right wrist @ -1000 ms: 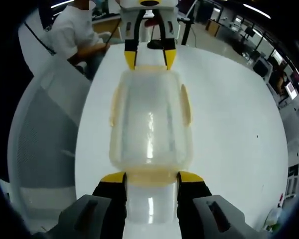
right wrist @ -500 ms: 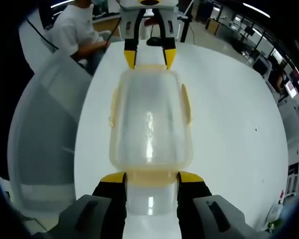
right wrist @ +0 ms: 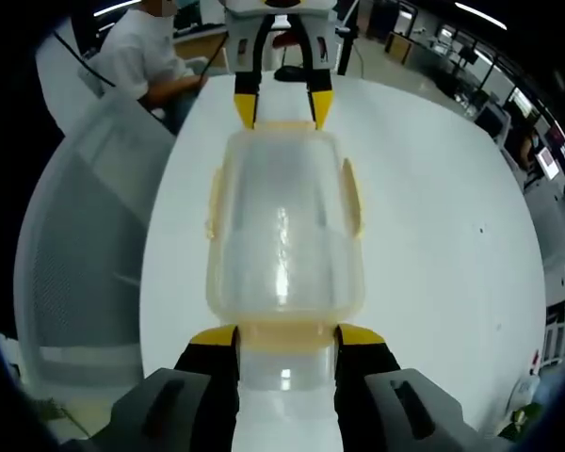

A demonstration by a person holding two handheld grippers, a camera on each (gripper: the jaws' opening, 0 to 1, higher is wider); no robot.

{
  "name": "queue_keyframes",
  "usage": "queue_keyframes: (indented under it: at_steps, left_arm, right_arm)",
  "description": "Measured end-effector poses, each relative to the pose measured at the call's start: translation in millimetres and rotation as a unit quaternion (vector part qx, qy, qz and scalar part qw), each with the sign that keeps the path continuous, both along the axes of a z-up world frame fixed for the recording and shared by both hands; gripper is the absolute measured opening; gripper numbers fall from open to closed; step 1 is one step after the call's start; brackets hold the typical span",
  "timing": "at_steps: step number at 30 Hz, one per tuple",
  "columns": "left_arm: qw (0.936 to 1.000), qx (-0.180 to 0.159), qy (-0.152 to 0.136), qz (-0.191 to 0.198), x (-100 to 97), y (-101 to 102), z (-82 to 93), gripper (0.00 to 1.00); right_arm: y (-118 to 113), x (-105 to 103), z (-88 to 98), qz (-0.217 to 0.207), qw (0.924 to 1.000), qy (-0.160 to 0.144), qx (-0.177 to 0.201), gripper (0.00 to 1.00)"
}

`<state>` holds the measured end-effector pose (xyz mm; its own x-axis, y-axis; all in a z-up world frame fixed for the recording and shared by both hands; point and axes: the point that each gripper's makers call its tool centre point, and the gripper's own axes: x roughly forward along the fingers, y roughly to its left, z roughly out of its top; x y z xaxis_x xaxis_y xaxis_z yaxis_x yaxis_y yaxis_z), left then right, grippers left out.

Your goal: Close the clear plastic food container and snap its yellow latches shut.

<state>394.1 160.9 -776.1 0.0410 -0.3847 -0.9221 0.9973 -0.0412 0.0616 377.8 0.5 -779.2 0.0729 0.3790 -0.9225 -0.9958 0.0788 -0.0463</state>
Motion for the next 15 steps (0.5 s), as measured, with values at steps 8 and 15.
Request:
queue_keyframes:
  at_steps: [8,15]
  left_arm:
    - [1.0,-0.001,0.002,-0.001,0.2,-11,0.0,0.38]
    - [1.0,-0.005,0.002,-0.005,-0.2,-23,-1.0,0.39]
  right_arm:
    - [-11,-1,-0.1,-0.004,1.0,0.0,-0.001,0.38]
    - [-22,-2,-2.4,-0.006,1.0,0.0,-0.005,0.38]
